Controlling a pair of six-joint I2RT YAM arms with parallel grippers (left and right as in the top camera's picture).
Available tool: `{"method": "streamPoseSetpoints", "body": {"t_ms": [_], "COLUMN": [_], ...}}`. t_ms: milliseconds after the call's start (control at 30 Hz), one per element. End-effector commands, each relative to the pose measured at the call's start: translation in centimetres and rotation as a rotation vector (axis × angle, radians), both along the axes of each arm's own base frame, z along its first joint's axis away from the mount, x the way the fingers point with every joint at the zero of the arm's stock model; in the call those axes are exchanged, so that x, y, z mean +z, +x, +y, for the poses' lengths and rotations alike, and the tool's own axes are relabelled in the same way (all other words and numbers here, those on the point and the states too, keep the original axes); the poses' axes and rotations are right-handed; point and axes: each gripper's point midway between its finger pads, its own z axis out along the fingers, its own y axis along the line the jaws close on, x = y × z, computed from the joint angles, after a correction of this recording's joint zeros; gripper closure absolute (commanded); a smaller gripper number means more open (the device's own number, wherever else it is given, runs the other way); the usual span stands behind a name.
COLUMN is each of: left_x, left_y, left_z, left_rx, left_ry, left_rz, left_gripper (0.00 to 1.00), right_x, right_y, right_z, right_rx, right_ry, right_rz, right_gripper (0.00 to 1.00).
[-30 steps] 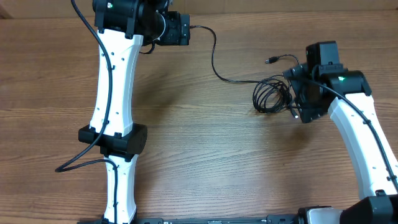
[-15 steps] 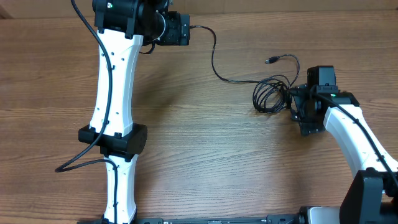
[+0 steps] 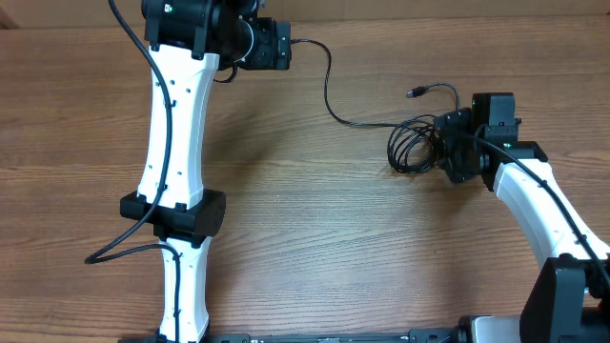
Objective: Untangle cables
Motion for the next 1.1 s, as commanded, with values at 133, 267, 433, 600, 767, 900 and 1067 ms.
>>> {"method": "streamPoseSetpoints", "body": {"t_ms": [133,267,433,600,767,900,1067], "left_x": [-1.2,-2.0,-1.8,-1.8,-1.8,-1.8,-1.9], "left_y": [-0.5,-0.7,-0.3,-0.4,-0.5,-0.5,-0.6], "left_z": [0.0,-0.2,-0.2,-0.2,-0.2,-0.2,-0.2], "left_rx": [-0.025,-0.031,-0.029,-0.035,-0.05,-0.049,-0.05], "left_ry": [0.038,0.032,0.029,0.032,0.04,0.04,0.041], "left_rz": [0.04,0.071,0.053,0.055,0.053,0.053,0.058], "left_gripper": [0.14,0.18,0.18,0.17,0.17,0.17,0.17], "right_x": [2.1,2.0,2.3,3.5,2.0,1.5,0.1], "right_y": [2.1,2.1,2.5,3.6,2.3,1.8,2.0], "right_z": [2.1,2.1,3.1,4.2,3.8,3.7,3.7], "right_rx": [0.021,0.01,0.004,0.015,-0.017,-0.023,-0.03], "right_ry": [0.126,0.12,0.126,0.167,0.093,0.047,0.003], "right_rz": [-0.093,-0.089,-0.109,-0.172,-0.1,-0.076,-0.055], "right_gripper": [0.12,0.12,0.12,0.12,0.12,0.11,0.12]}}
